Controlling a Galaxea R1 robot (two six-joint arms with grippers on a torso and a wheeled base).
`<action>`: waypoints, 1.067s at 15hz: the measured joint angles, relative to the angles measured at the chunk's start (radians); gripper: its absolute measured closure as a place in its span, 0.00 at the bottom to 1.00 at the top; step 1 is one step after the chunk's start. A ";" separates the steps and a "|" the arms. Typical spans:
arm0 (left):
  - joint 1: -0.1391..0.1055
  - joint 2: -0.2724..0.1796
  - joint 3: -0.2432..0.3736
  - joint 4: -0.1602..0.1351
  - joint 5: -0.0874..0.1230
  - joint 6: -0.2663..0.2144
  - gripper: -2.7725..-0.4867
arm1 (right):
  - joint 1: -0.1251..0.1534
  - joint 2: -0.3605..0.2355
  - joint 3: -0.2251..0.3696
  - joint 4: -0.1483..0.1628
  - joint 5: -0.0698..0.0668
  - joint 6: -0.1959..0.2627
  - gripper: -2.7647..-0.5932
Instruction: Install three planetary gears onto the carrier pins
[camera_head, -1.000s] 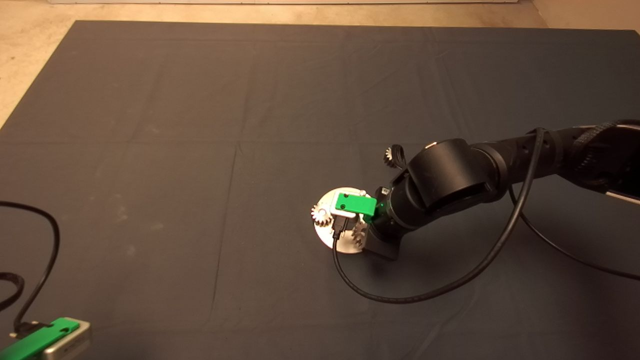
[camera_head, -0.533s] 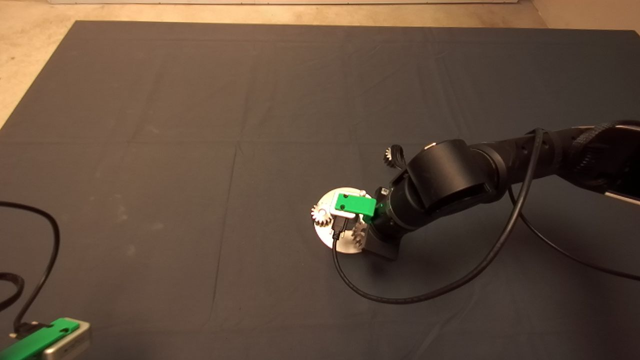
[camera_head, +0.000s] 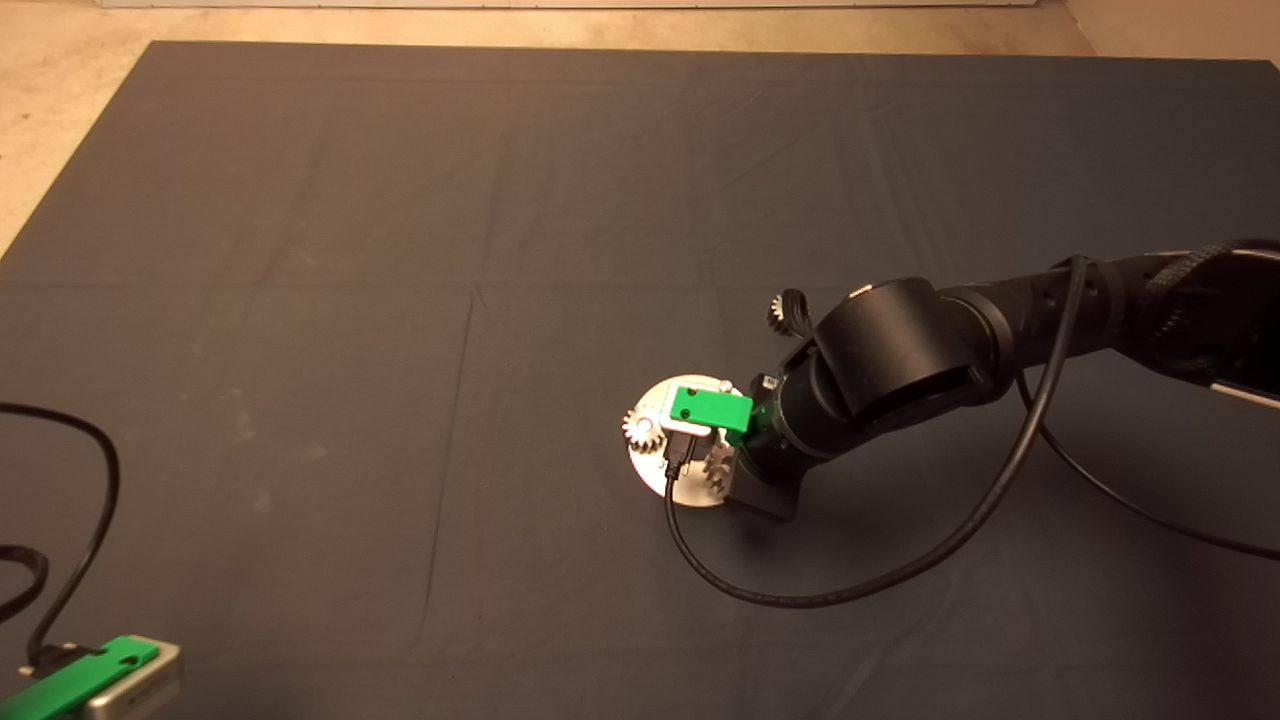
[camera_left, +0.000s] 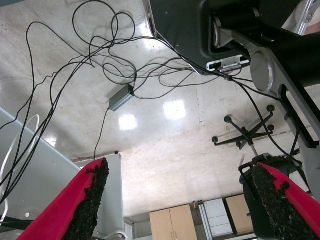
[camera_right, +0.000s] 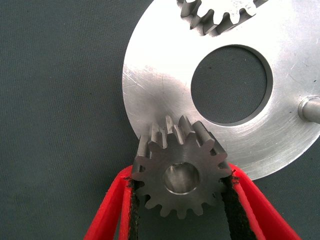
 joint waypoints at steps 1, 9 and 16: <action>0.000 0.000 0.000 0.000 0.000 0.000 0.32 | 0.000 0.000 0.000 0.000 0.000 0.000 0.84; 0.000 0.000 0.000 0.000 0.000 0.000 0.32 | 0.006 -0.001 0.000 0.001 0.005 0.000 0.84; 0.000 0.000 0.000 0.000 0.000 0.000 0.32 | 0.006 -0.003 0.001 0.001 0.008 0.000 0.84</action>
